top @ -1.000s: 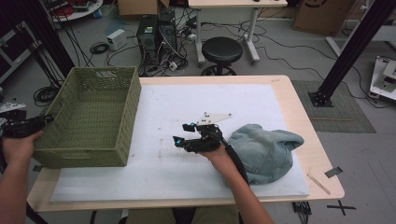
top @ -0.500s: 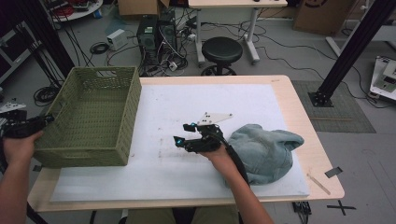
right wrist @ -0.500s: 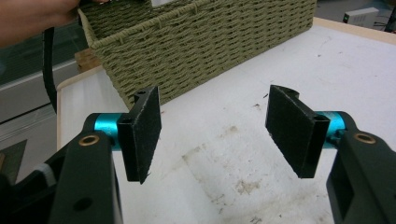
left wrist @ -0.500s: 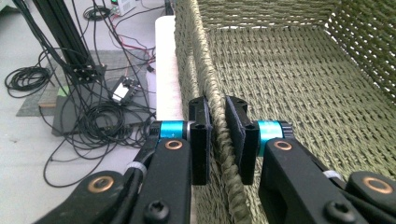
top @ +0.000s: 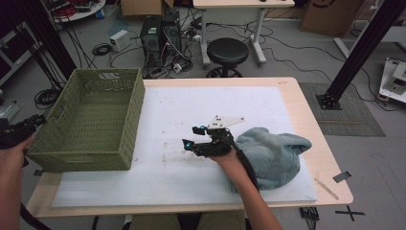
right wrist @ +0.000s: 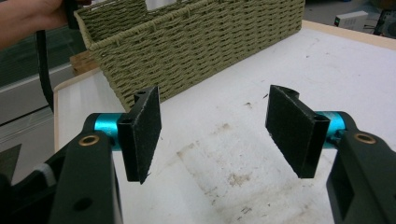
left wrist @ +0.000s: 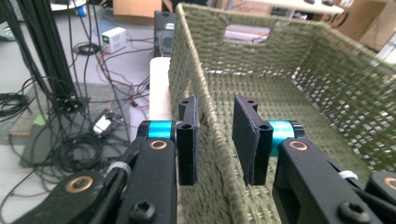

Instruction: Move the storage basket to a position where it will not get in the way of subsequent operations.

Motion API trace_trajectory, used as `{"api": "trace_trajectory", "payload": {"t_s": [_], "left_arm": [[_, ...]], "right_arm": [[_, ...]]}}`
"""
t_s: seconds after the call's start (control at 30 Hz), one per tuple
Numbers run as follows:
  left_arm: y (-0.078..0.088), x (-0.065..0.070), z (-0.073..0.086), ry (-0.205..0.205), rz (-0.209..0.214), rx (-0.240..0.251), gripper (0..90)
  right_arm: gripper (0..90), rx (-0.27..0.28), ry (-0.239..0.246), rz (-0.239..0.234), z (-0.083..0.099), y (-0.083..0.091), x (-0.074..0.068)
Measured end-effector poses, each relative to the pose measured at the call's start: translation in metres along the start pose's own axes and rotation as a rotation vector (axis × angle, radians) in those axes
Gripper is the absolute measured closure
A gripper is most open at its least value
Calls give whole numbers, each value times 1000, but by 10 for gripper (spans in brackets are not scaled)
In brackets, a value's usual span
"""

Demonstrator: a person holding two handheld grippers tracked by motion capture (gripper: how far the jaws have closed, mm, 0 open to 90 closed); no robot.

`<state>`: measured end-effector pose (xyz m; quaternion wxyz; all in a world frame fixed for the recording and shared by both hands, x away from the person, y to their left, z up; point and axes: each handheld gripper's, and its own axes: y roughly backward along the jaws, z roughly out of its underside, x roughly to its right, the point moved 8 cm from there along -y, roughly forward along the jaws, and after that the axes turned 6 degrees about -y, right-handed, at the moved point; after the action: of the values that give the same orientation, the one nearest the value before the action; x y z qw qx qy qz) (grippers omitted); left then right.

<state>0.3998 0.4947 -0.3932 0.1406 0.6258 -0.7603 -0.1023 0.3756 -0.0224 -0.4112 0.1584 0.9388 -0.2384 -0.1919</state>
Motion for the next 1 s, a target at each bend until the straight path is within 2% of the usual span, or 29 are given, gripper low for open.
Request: {"api": "trace_trajectory", "payload": {"t_s": [0.1,0.17,0.23,0.37,0.47,0.53,0.6,0.63,0.67,0.7,0.73,0.8,1.0], "left_arm": [[-1,8,3,-11,43,-18,698],[-2,10,4,-20,34,-9,653],[-2,9,3,-9,37,-12,659],[-3,8,3,-20,35,-15,664],[-2,1,3,-46,-36,-31,619],[-5,1,7,-28,-12,-45,602],[-9,4,13,-31,23,-78,603],[-10,7,15,-37,45,-90,633],[-12,8,17,-51,31,-95,652],[-11,7,17,-45,28,-92,671],[-11,4,17,-15,37,-91,704],[-10,2,18,0,44,-90,765],[-10,5,17,-9,18,-99,777]], "right_arm": [[369,0,-1,-1,0,0,-1],[369,0,5,-1,0,0,-2],[369,-1,4,-4,0,0,-3],[369,2,8,-1,-1,1,-3],[369,4,6,0,-1,2,-2],[369,5,7,0,-1,3,-2],[369,4,2,5,0,4,-1],[369,4,0,5,0,4,0],[369,6,1,7,0,4,1],[369,5,-1,9,1,5,1],[369,6,0,8,1,5,1],[369,6,-3,9,1,5,1],[369,6,-4,6,2,4,1]]}}
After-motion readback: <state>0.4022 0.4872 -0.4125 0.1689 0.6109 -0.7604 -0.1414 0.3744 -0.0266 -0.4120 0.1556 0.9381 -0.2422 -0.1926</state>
